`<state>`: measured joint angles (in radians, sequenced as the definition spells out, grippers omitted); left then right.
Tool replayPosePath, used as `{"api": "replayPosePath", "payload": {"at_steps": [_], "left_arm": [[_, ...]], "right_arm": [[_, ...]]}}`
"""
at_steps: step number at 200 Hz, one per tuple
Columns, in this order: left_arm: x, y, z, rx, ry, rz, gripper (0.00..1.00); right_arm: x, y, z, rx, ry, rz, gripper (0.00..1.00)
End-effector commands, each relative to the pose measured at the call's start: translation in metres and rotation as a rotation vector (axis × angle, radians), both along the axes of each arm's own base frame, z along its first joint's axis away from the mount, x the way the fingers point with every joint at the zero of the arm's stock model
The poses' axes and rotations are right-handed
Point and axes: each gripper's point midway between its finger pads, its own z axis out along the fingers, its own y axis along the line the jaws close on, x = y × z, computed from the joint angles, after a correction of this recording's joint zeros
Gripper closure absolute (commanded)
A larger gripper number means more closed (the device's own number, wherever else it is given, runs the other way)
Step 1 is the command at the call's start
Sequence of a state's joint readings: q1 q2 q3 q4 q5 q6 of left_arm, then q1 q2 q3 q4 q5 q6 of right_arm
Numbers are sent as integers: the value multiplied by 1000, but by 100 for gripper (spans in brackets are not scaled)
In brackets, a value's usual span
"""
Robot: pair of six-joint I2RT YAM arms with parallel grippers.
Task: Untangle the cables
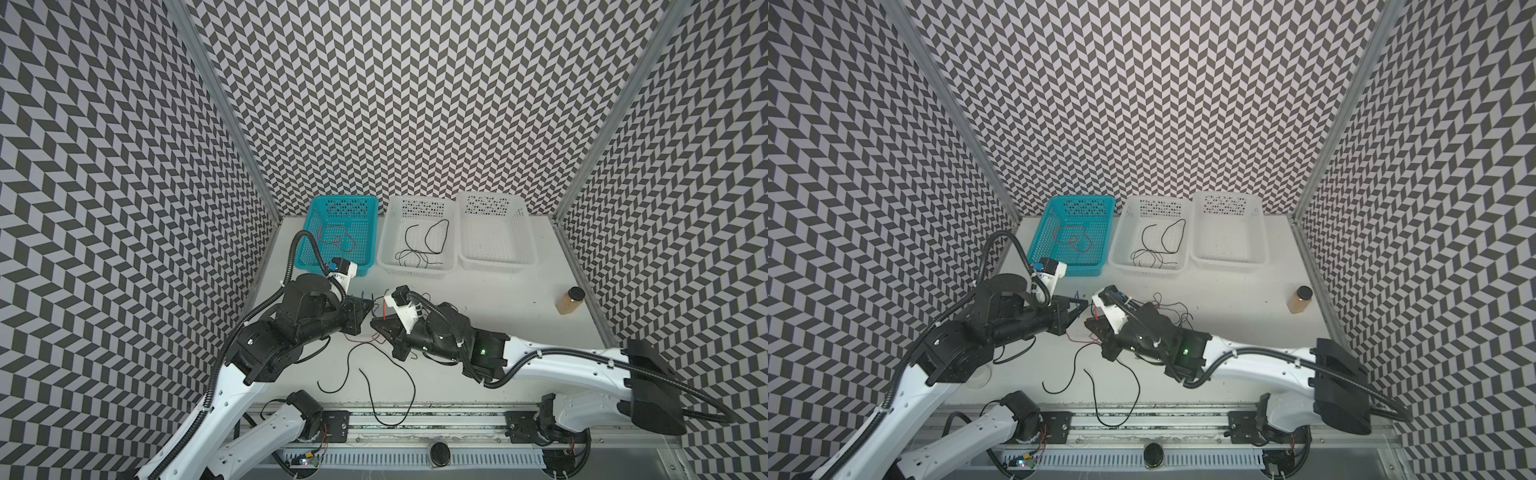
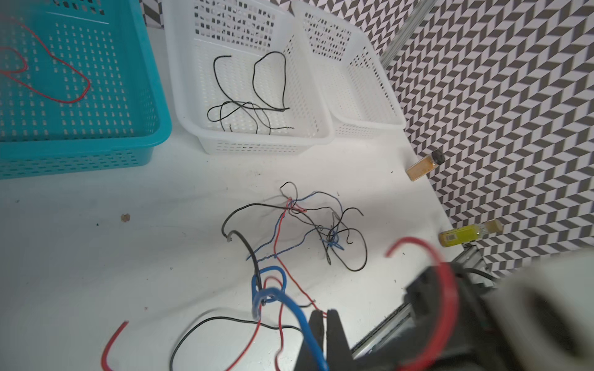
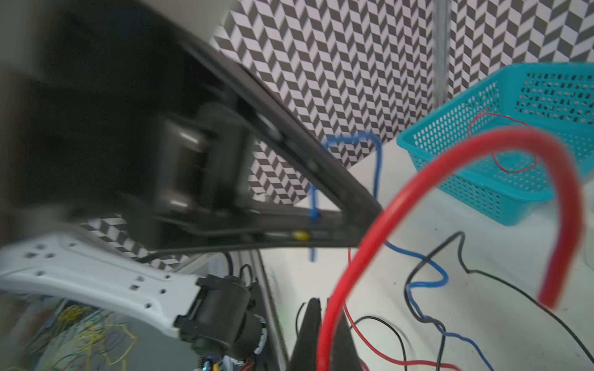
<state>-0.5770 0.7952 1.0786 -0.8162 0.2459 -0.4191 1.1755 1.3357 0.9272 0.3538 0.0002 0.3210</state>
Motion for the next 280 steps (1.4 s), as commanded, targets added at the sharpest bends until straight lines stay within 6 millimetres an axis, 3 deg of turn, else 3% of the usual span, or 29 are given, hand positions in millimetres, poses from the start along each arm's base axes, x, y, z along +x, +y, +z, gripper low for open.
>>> {"api": "replayPosePath", "payload": {"at_steps": [1,32,67,103,135,149,171,208,246,280], "left_arm": [[3,10,-13,63,-8,34,100],[2,20,-22,92,-9,51,100],[4,31,-35,131,-2,77,100],[7,39,-49,164,8,95,100],[5,42,-51,169,-10,98,100],[3,41,-49,159,-29,82,100],[-2,41,-46,133,-71,71,100],[-12,39,-37,72,-146,45,100],[-13,36,-36,56,-157,27,100],[-17,32,-34,38,-163,5,100]], "right_arm": [[-21,-14,13,31,-22,73,100],[-22,-51,41,90,-85,-4,100],[-23,-90,93,112,-147,-86,100],[-32,-104,136,120,-202,-68,100],[-18,-108,169,111,-247,-131,100],[-4,-102,180,108,-243,-143,100],[34,-82,186,108,-169,-134,100],[98,-32,186,86,-103,-106,100],[166,22,172,77,-20,-60,100],[223,66,137,75,51,-14,100]]}}
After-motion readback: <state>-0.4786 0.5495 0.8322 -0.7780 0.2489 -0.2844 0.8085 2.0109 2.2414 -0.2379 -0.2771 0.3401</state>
